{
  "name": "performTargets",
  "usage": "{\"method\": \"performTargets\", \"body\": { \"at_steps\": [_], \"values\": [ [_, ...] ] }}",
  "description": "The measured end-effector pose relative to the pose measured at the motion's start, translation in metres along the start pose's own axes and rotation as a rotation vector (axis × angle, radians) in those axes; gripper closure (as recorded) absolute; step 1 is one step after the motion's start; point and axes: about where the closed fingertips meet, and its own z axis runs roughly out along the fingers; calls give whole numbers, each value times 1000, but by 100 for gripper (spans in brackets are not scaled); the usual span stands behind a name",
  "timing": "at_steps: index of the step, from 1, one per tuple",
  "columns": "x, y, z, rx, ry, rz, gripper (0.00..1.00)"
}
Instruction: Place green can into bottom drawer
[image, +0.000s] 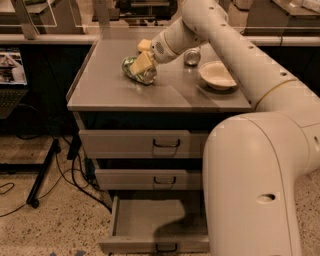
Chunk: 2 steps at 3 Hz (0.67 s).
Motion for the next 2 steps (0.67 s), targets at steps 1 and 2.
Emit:
{"method": "performTargets", "body": {
  "at_steps": [1, 2],
  "values": [
    [0, 0, 0, 0, 0, 0, 81],
    [0, 0, 0, 0, 0, 0, 100]
  ]
}}
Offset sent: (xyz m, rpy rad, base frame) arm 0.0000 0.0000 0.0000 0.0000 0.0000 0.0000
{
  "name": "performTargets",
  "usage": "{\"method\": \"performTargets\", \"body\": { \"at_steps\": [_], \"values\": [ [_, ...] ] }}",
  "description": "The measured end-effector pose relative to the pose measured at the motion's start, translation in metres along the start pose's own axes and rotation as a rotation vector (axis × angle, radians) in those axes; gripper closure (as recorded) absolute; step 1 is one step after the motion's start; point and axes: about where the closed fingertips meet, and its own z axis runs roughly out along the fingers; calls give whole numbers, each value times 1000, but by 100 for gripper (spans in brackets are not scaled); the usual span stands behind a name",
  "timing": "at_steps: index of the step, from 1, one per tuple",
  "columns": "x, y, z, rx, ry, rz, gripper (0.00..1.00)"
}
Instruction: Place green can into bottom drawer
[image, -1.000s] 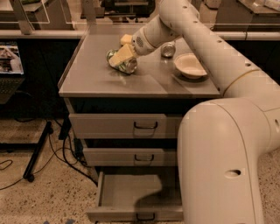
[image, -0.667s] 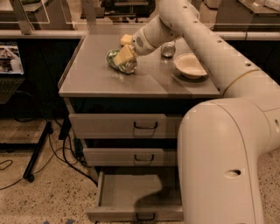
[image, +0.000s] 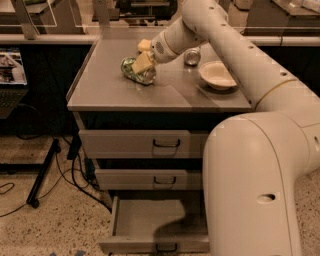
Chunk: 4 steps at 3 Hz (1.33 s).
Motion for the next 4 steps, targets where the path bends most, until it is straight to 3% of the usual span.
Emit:
{"method": "performTargets", "body": {
  "at_steps": [1, 2, 3, 4],
  "values": [
    [0, 0, 0, 0, 0, 0, 100],
    [-7, 12, -7, -42, -8, -60, 100],
    [-2, 19, -50, -81, -60, -149, 100],
    [15, 24, -78, -116, -87, -192, 100]
  ]
}}
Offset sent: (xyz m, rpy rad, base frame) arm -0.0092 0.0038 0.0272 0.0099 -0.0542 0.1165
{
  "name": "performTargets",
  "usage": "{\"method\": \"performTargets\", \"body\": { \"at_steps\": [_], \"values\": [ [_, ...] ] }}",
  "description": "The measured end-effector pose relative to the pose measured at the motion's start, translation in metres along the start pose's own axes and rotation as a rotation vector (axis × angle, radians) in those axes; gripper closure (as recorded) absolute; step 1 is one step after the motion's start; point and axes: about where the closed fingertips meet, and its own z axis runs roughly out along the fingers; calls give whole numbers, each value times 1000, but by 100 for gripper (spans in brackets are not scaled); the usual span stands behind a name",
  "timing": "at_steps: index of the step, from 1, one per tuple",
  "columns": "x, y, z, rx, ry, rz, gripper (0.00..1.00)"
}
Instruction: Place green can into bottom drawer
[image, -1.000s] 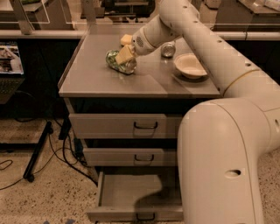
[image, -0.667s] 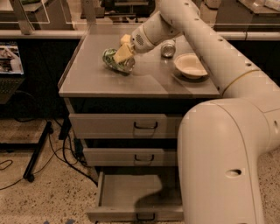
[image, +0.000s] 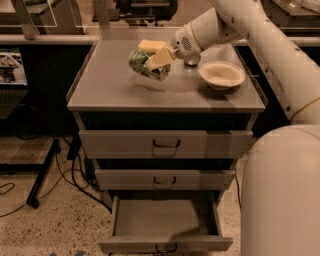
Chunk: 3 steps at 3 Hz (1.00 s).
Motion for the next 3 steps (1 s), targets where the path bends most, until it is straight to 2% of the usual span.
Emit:
{"method": "performTargets", "body": {
  "at_steps": [1, 2, 3],
  "values": [
    [13, 23, -34, -10, -54, -28, 100],
    [42, 67, -60, -10, -147, -10, 100],
    [73, 91, -62, -8, -188, 36, 100]
  ]
}}
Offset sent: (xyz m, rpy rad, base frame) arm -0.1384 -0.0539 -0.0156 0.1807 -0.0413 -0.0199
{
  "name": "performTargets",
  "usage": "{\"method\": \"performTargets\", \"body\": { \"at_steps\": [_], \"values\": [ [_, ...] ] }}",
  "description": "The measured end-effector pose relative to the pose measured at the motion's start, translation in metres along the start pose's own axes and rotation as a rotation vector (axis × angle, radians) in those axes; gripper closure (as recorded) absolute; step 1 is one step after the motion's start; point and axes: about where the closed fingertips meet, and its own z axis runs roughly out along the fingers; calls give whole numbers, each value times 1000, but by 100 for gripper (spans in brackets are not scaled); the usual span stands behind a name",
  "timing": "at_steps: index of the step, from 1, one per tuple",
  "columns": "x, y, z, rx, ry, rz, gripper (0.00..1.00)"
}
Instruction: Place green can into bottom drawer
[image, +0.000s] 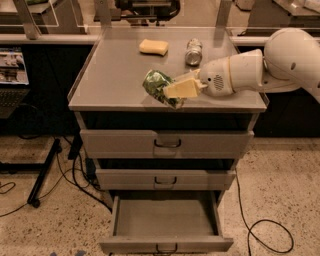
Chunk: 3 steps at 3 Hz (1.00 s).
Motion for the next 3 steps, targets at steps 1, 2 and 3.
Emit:
{"method": "performTargets", "body": {
  "at_steps": [1, 2, 3],
  "values": [
    [0, 0, 1, -2, 1, -1, 100],
    [18, 9, 5, -3, -29, 30, 100],
    [37, 32, 1, 61, -83, 71, 100]
  ]
}}
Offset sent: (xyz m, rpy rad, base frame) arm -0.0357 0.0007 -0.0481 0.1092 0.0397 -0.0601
